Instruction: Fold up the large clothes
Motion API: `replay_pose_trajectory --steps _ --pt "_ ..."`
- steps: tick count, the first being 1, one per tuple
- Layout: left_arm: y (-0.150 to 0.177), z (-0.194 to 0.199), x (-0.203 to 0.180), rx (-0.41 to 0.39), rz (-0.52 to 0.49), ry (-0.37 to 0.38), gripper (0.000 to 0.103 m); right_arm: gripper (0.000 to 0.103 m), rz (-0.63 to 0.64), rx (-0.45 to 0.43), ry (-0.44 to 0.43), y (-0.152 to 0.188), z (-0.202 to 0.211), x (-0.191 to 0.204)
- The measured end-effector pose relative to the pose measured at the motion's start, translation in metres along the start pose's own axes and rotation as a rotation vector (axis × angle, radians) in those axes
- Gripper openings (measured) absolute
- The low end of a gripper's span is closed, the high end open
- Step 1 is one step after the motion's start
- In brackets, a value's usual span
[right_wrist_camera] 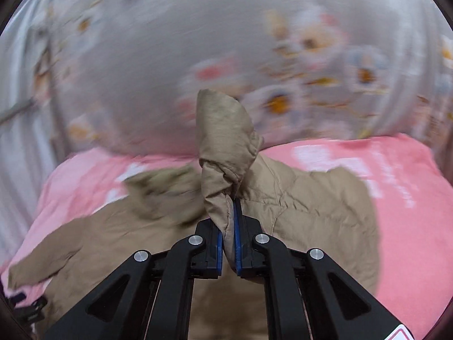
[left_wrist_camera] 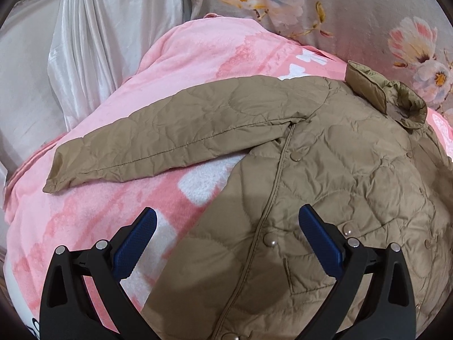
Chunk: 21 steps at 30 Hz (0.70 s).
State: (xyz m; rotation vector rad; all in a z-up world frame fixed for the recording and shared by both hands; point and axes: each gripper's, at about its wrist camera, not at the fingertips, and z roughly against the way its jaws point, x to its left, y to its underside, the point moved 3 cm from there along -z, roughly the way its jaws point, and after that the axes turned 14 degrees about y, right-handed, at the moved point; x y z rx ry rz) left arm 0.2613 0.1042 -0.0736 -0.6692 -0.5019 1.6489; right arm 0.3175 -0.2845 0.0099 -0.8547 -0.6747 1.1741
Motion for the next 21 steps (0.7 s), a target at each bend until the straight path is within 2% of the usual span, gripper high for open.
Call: replay_pose_trajectory --steps 3,6,9,11,13,15,17,21 --pt "-0.002 -0.002 0.000 -0.001 -0.005 0.007 0.098 0.007 0.099 0.084 -0.100 0.037 -0.018 0.063" --pt "-0.002 -0.005 0.000 0.001 -0.009 0.015 0.098 0.007 0.165 0.168 -0.157 0.067 -0.036 0.101" --pt "-0.004 -0.008 0.001 0.005 -0.004 0.034 0.098 0.008 0.218 0.242 -0.188 0.091 -0.050 0.126" --pt "-0.004 -0.010 0.001 0.008 0.001 0.049 0.098 0.011 0.267 0.237 -0.166 0.099 -0.052 0.136" --pt "-0.004 -0.011 0.000 0.015 0.010 0.077 0.098 0.021 0.293 0.232 -0.168 0.103 -0.044 0.144" --pt "-0.005 -0.010 -0.003 0.028 0.024 0.128 0.098 0.053 0.283 0.245 -0.201 0.103 -0.034 0.142" --pt "-0.007 -0.007 -0.009 0.035 0.040 0.189 0.098 0.059 0.263 0.241 -0.233 0.101 -0.018 0.134" --pt "-0.016 0.003 -0.028 0.051 0.058 0.342 0.098 0.060 0.196 0.216 -0.267 0.099 0.019 0.104"
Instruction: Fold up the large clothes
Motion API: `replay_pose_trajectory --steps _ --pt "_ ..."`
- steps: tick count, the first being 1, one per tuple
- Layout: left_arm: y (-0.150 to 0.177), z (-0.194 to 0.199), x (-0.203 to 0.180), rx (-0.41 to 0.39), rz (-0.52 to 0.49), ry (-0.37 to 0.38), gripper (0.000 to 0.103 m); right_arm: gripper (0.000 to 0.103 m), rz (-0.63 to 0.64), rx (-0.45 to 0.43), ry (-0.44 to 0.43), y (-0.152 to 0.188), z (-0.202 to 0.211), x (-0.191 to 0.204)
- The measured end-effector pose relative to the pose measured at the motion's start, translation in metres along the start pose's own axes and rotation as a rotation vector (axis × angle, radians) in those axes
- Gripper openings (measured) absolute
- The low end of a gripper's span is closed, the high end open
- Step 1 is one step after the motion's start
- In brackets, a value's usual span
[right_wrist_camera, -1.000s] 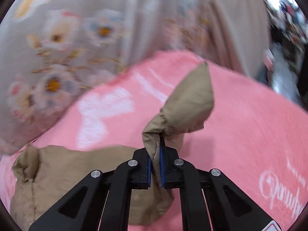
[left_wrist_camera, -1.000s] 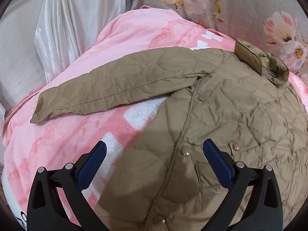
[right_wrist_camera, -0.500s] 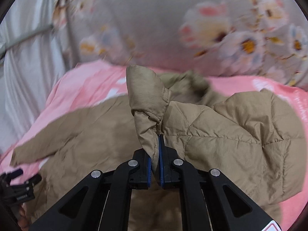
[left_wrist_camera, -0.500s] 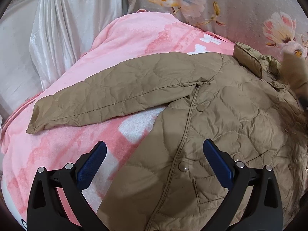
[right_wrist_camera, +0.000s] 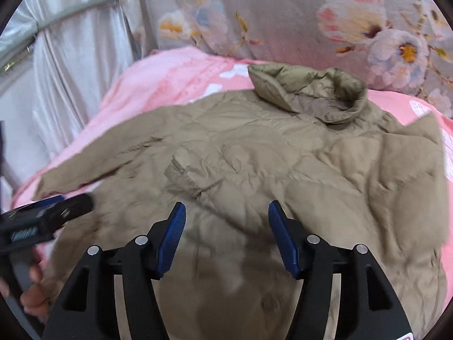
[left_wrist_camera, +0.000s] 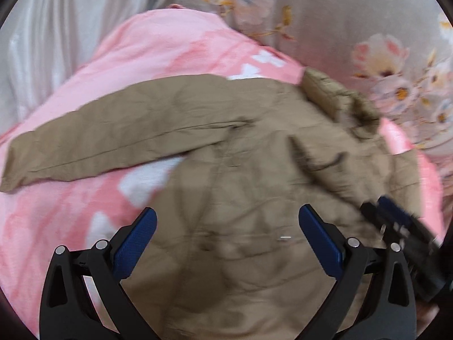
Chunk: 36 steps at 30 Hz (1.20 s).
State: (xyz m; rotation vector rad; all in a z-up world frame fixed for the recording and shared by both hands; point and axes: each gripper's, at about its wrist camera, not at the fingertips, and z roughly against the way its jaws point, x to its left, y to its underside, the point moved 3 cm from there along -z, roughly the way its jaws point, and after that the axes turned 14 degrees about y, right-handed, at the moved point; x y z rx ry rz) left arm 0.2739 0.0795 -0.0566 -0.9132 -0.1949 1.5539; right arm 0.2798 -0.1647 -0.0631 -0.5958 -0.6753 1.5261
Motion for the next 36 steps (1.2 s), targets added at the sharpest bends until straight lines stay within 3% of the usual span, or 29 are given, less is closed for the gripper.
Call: replay_pose_trajectory --steps 5,8,12,13,15,16,17,19,21,24,25,29,33,34,36 --pt "-0.014 -0.032 -0.033 0.118 0.083 0.219 0.098 0.060 -0.139 -0.021 0.088 0.009 0.029 -0.062" --pt "-0.028 -0.062 -0.051 0.161 0.121 0.271 0.098 0.060 -0.267 0.006 0.144 0.015 0.030 -0.114" --pt "-0.035 -0.106 -0.062 0.252 0.163 0.304 0.097 0.061 -0.499 0.060 0.143 0.027 0.014 -0.181" --pt "-0.035 -0.111 -0.061 0.257 0.178 0.306 0.091 0.061 -0.548 0.072 0.135 0.029 0.008 -0.193" --pt "-0.037 -0.121 -0.058 0.256 0.190 0.259 0.071 0.063 -0.659 0.101 0.067 0.034 -0.008 -0.215" --pt "-0.038 -0.120 -0.056 0.240 0.182 0.242 0.053 0.063 -0.701 0.111 0.027 0.035 -0.015 -0.220" --pt "-0.041 -0.120 -0.056 0.227 0.164 0.231 0.027 0.063 -0.740 0.120 -0.006 0.036 -0.022 -0.224" --pt "-0.049 -0.114 -0.053 0.207 0.135 0.214 0.007 0.062 -0.769 0.125 -0.021 0.030 -0.033 -0.227" --pt "-0.060 -0.103 -0.051 0.164 0.115 0.203 0.004 0.062 -0.761 0.115 -0.031 0.021 -0.038 -0.225" --pt "-0.084 -0.079 -0.041 0.027 0.042 0.072 0.003 0.063 -0.756 0.082 -0.047 0.007 -0.031 -0.221" --pt "-0.087 -0.076 -0.034 0.016 0.039 0.060 0.003 0.063 -0.750 0.071 -0.049 0.006 -0.028 -0.222" --pt "-0.080 -0.094 -0.018 0.070 0.035 0.028 0.003 0.063 -0.737 0.104 0.019 0.009 -0.037 -0.232" --pt "-0.068 -0.108 -0.015 0.088 0.032 0.009 0.003 0.060 -0.762 0.157 0.001 0.017 -0.053 -0.233" --pt "-0.066 -0.110 -0.014 0.090 0.030 0.008 0.003 0.058 -0.760 0.158 0.011 0.014 -0.058 -0.234" --pt "-0.064 -0.112 -0.013 0.092 0.020 0.001 0.003 0.039 -0.765 0.160 0.031 0.008 -0.066 -0.240"
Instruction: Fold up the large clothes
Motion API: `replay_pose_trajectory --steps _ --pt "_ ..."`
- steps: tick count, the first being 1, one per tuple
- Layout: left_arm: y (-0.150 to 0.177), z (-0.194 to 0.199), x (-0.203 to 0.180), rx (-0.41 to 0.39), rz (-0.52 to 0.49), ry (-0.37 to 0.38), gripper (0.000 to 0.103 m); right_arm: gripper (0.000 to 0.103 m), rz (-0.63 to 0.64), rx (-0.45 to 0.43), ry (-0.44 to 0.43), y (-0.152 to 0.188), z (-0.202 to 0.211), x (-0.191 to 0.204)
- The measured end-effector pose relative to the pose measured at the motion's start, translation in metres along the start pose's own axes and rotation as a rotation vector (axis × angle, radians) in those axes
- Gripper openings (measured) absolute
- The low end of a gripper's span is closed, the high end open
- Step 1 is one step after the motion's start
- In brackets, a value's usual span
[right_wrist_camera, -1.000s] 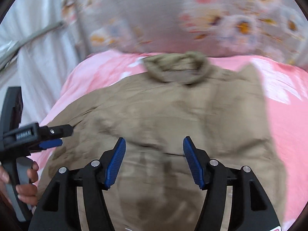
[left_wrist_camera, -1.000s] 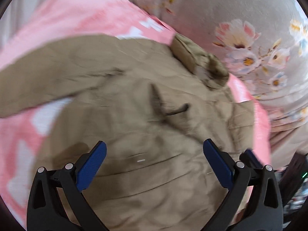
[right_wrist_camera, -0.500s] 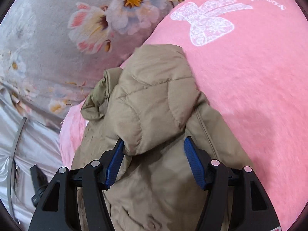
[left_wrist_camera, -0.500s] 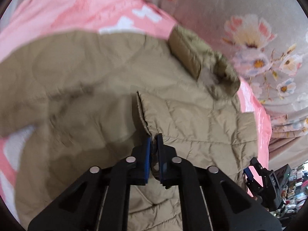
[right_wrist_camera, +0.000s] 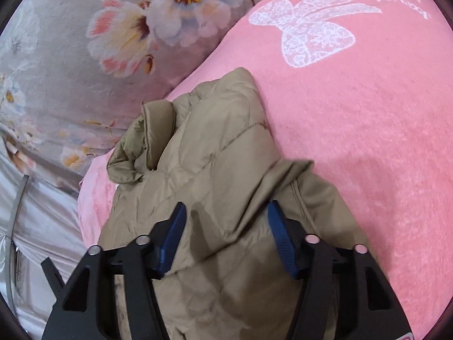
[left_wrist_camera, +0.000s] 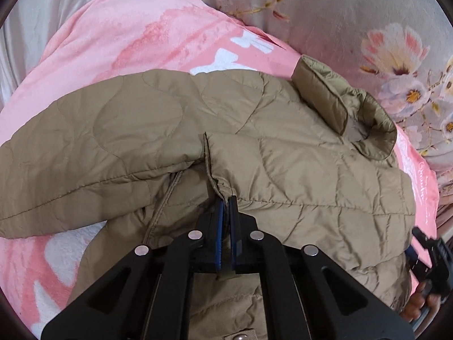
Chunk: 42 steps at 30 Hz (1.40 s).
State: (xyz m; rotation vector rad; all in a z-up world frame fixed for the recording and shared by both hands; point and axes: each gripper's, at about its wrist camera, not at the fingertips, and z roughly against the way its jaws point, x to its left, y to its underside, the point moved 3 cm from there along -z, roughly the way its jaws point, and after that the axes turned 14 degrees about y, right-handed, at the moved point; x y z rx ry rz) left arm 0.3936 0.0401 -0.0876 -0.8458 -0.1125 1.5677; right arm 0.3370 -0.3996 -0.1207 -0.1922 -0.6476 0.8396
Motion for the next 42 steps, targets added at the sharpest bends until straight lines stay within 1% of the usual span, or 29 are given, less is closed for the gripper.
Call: replay_pose_trajectory --steps 1,2,3,4,6,7,8,9,10,11,12,15,18,19,20,21,22,23,25,27,28,29,31,35,40,42 --pt "0.002 -0.001 -0.003 -0.003 -0.007 -0.003 0.003 0.020 -0.009 -0.015 0.009 -0.007 -0.001 0.000" --pt "0.002 -0.002 -0.003 -0.005 -0.014 -0.003 0.003 0.008 -0.012 -0.032 -0.002 -0.012 0.001 0.001" --pt "0.002 -0.002 -0.003 -0.005 -0.021 0.003 0.003 0.004 0.003 -0.063 -0.009 -0.016 0.009 0.005" --pt "0.004 -0.004 -0.004 -0.004 -0.027 0.003 0.003 0.004 0.028 -0.108 -0.005 -0.016 0.020 0.010" --pt "0.008 -0.009 -0.004 -0.003 -0.045 -0.008 0.003 0.003 0.128 -0.225 0.028 -0.008 0.047 0.025" --pt "0.010 -0.011 -0.005 -0.006 -0.056 -0.020 0.004 0.003 0.171 -0.260 0.059 -0.004 0.051 0.031" --pt "0.013 -0.014 -0.005 -0.009 -0.070 -0.032 0.004 0.003 0.227 -0.280 0.123 0.003 0.049 0.036" --pt "0.017 -0.018 -0.005 -0.015 -0.093 -0.050 0.004 0.003 0.289 -0.269 0.209 0.008 0.038 0.039" --pt "0.019 -0.021 -0.006 -0.021 -0.108 -0.063 0.004 0.003 0.324 -0.250 0.266 0.012 0.027 0.038" --pt "0.021 -0.022 -0.007 -0.028 -0.124 -0.076 0.005 0.004 0.362 -0.205 0.325 0.019 0.011 0.033" --pt "0.023 -0.023 -0.009 -0.035 -0.148 -0.097 0.005 0.007 0.389 -0.141 0.358 0.025 -0.007 0.028" --pt "0.027 -0.025 -0.013 -0.050 -0.192 -0.132 0.006 0.008 0.372 -0.136 0.367 0.024 -0.005 0.021" --pt "0.029 -0.024 -0.013 -0.077 -0.203 -0.137 0.006 0.009 0.314 -0.130 0.367 0.025 0.008 0.015" --pt "0.030 -0.024 -0.013 -0.085 -0.201 -0.134 0.006 0.010 0.293 -0.155 0.385 0.028 0.021 0.015" --pt "0.030 -0.023 -0.013 -0.093 -0.197 -0.128 0.006 0.015 0.291 -0.191 0.397 0.031 0.032 0.019" --pt "0.031 -0.023 -0.012 -0.098 -0.192 -0.122 0.006 0.021 0.297 -0.246 0.399 0.035 0.048 0.029" --pt "0.031 -0.022 -0.011 -0.105 -0.186 -0.116 0.007 0.021 0.307 -0.283 0.389 0.039 0.059 0.039" --pt "0.031 -0.021 -0.010 -0.110 -0.181 -0.112 0.007 0.021 0.329 -0.308 0.357 0.045 0.069 0.055" --pt "0.032 -0.021 -0.011 -0.115 -0.183 -0.117 0.008 0.021 0.413 -0.316 0.293 0.060 0.074 0.093" --pt "0.032 -0.021 -0.011 -0.118 -0.187 -0.124 0.008 0.021 0.505 -0.301 0.245 0.080 0.068 0.126" --pt "0.033 -0.021 -0.011 -0.120 -0.187 -0.124 0.009 0.021 0.563 -0.293 0.214 0.095 0.057 0.146" --pt "0.033 -0.020 -0.011 -0.123 -0.185 -0.122 0.009 0.021 0.598 -0.282 0.211 0.107 0.048 0.159" --pt "0.033 -0.020 -0.009 -0.128 -0.179 -0.118 0.010 0.021 0.642 -0.252 0.210 0.125 0.031 0.172" --pt "0.033 -0.019 -0.008 -0.132 -0.176 -0.115 0.011 0.021 0.665 -0.213 0.255 0.145 -0.001 0.176" --pt "0.034 -0.020 -0.010 -0.132 -0.187 -0.122 0.013 0.020 0.642 -0.196 0.256 0.150 -0.015 0.167" --pt "0.033 -0.020 -0.010 -0.133 -0.191 -0.126 0.013 0.020 0.656 -0.213 0.279 0.155 -0.020 0.168"
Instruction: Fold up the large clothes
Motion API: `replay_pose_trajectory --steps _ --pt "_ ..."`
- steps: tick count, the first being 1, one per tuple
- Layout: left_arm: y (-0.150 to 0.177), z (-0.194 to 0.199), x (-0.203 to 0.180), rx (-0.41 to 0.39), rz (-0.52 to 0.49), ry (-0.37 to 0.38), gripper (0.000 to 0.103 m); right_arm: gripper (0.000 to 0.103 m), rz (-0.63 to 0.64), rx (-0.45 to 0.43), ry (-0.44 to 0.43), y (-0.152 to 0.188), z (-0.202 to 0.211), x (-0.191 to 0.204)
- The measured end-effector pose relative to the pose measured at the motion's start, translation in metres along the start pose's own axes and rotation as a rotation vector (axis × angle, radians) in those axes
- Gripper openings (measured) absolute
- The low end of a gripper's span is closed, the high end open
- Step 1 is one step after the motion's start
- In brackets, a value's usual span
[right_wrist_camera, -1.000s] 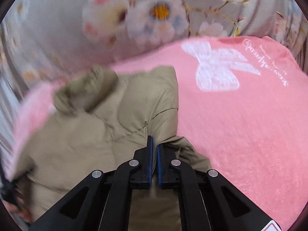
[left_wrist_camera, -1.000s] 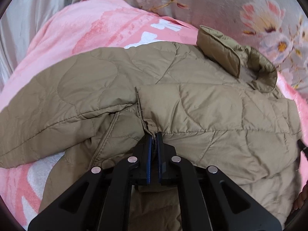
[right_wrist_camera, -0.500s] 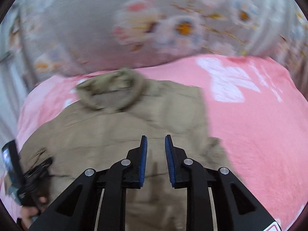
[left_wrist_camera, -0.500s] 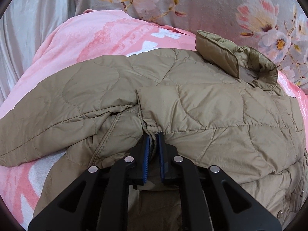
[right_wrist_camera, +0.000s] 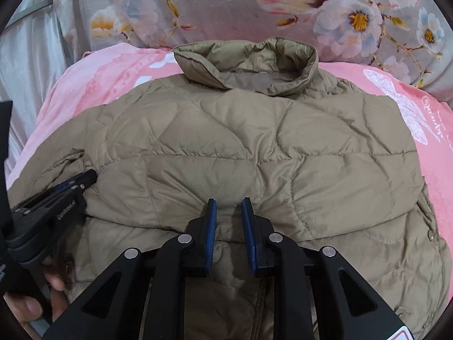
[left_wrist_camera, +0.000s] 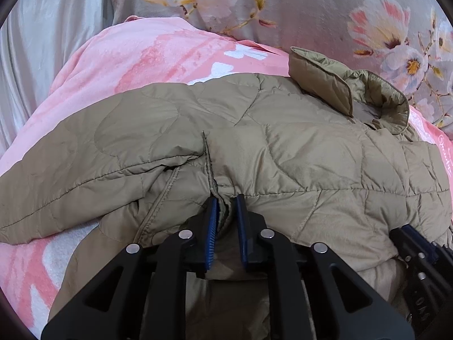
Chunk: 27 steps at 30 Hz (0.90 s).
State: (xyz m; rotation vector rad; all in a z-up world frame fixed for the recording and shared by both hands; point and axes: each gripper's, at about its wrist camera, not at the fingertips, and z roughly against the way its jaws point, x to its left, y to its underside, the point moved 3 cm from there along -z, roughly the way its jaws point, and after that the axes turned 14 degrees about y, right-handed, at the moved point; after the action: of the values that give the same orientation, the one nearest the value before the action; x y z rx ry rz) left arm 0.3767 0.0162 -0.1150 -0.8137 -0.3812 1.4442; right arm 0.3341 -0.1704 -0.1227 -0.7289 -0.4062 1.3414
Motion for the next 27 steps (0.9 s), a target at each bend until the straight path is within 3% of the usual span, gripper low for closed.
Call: replay_pose_trajectory --steps 5,18,21,22,23,27 --pt "0.001 0.000 -0.001 0.000 -0.010 -0.011 0.013 0.020 0.044 -0.023 0.062 0.003 -0.003 0.009" --pt "0.000 0.000 -0.003 -0.004 -0.017 -0.027 0.015 0.020 0.037 -0.021 0.052 0.003 -0.004 0.008" --pt "0.001 0.022 0.014 -0.089 0.090 0.088 0.037 0.020 0.024 -0.017 0.038 0.003 -0.004 0.006" --pt "0.004 0.037 0.027 -0.121 0.160 0.151 0.060 0.020 0.018 -0.015 0.032 0.003 -0.005 0.005" --pt "0.008 0.052 0.039 -0.137 0.213 0.172 0.074 0.019 0.015 -0.014 0.030 0.003 -0.005 0.004" --pt "0.032 0.117 0.102 -0.199 0.339 0.103 0.077 0.019 0.012 -0.013 0.029 0.003 -0.006 0.003"
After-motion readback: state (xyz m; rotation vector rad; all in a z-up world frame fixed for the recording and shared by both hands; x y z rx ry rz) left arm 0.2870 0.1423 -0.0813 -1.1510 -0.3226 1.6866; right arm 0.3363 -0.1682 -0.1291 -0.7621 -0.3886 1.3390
